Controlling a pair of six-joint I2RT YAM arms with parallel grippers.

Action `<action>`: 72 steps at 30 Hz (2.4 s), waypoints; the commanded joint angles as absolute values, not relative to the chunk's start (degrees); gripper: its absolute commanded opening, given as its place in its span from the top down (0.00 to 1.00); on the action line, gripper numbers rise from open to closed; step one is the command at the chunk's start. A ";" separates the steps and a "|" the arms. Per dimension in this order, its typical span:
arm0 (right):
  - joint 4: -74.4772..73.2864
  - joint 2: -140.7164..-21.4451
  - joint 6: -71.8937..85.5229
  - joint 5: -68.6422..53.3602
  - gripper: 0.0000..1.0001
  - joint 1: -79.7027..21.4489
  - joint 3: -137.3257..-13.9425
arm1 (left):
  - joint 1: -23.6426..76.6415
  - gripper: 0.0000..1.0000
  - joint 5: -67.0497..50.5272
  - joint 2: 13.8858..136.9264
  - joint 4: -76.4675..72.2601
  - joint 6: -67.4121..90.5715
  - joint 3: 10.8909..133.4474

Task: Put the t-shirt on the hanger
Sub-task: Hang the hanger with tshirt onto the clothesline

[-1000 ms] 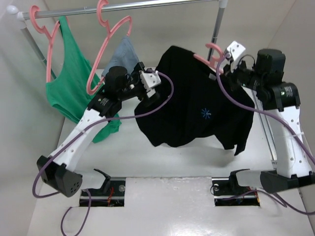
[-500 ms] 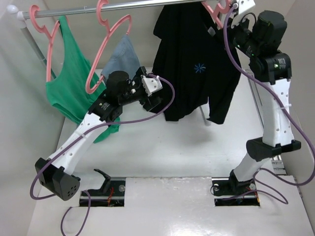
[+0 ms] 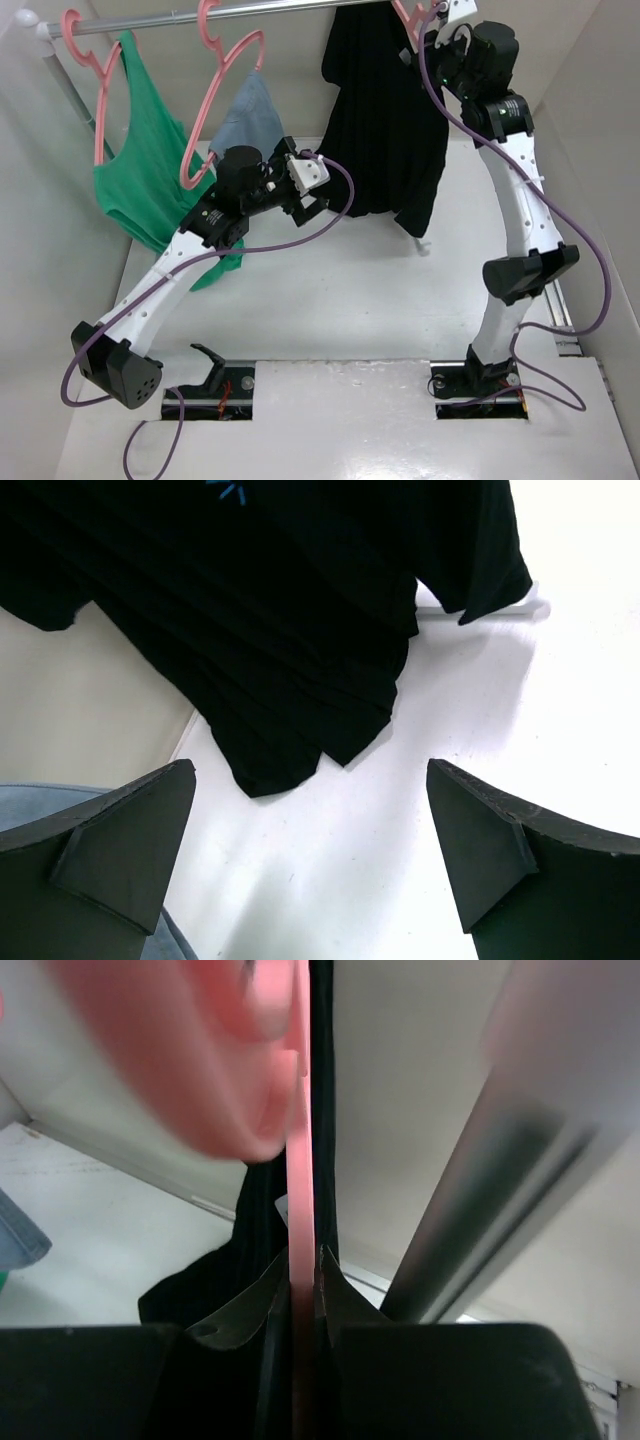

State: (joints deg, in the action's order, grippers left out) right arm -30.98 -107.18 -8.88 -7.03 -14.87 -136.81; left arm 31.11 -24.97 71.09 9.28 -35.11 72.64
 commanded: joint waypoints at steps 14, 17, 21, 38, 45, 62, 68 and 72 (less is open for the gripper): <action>-20.30 -88.61 -12.55 -7.57 0.08 -16.87 -113.31 | 31.11 0.00 -24.43 67.24 7.12 -35.33 67.77; -19.08 -80.29 -16.07 -2.39 0.01 -18.37 -106.56 | 31.11 0.00 -24.43 66.71 7.12 -35.33 67.24; -19.68 -71.12 -19.85 1.67 0.01 -19.51 -100.99 | 31.64 0.00 -25.48 66.71 7.12 -35.33 66.71; -23.49 -38.96 -8.40 -0.19 0.01 -20.13 -51.22 | 32.26 0.00 -3.97 60.57 -3.77 -15.12 42.30; -16.17 -29.90 8.40 16.06 0.01 -20.13 -31.48 | 32.26 0.00 11.06 56.35 -15.55 -13.81 27.87; -17.93 -29.27 11.60 22.85 0.01 -19.60 -29.09 | 32.26 0.00 12.66 53.35 -17.67 -8.96 20.83; -18.54 -29.27 13.01 24.60 0.01 -19.60 -30.14 | 32.26 0.00 12.66 53.35 -17.67 -8.96 20.83; -19.07 -28.65 13.01 24.61 0.01 -19.60 -30.15 | 32.26 0.00 12.66 53.35 -17.67 -8.96 20.83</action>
